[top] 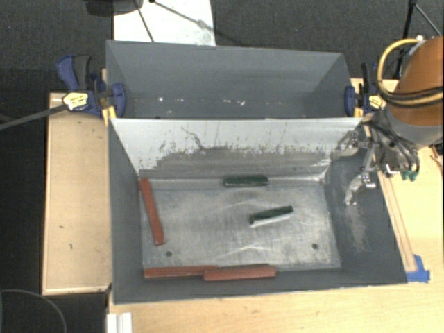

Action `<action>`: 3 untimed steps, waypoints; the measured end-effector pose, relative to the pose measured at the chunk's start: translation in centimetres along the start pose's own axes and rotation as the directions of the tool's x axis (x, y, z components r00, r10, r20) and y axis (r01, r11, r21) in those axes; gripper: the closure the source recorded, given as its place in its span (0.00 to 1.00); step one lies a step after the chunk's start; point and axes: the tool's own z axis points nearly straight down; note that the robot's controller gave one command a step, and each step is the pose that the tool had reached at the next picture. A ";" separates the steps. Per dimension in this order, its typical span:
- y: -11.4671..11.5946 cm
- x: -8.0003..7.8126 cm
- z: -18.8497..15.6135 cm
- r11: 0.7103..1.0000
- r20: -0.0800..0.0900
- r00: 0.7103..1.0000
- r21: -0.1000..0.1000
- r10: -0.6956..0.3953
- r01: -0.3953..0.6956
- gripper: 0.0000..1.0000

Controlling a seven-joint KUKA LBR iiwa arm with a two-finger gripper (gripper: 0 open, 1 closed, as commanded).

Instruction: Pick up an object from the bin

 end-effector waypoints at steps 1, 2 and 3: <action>0.1 -0.2 -0.5 1.000 0.008 1.000 0.001 -0.003 0.003 0.00; 3.0 0.8 4.0 0.999 0.015 0.999 0.002 0.040 -0.040 0.00; 5.0 0.3 10.8 1.000 0.012 1.000 0.001 -0.004 0.004 0.00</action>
Offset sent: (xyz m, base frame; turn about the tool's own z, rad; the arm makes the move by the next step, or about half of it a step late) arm -0.0246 0.0751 -0.1071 0.0931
